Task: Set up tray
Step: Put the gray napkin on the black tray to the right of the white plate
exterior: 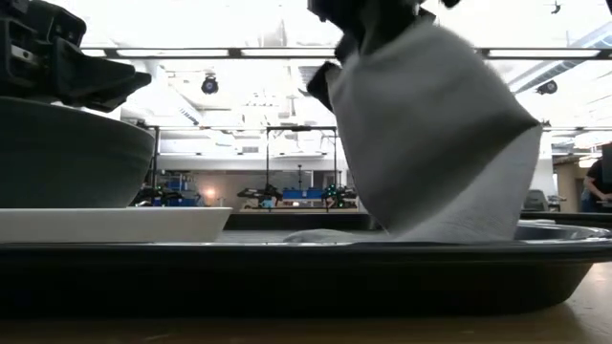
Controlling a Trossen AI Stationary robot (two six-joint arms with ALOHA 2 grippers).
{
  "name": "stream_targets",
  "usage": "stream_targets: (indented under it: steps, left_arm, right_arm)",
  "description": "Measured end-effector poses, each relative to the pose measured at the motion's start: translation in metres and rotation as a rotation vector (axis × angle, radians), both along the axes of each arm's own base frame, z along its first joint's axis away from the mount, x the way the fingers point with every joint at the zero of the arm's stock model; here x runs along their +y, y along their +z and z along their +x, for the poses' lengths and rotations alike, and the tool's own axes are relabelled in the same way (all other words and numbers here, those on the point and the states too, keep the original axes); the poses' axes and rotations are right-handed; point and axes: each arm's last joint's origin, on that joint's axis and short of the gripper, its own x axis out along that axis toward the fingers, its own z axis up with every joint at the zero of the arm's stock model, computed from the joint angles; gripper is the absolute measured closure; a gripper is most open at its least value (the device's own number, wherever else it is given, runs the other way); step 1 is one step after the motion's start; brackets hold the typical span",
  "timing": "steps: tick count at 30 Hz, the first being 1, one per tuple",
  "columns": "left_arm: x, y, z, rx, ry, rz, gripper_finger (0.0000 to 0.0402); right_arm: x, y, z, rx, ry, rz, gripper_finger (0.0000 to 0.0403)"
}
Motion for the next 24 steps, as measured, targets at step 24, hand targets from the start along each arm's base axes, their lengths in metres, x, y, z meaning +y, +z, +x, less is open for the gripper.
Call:
stream_targets:
  steps: [24]
  left_arm:
    - [0.0, 0.0, 0.0, 0.0, 0.0, 0.0, 0.028]
  right_arm:
    - [-0.02, -0.021, -0.02, 0.249, -0.135, -0.505, 0.0395]
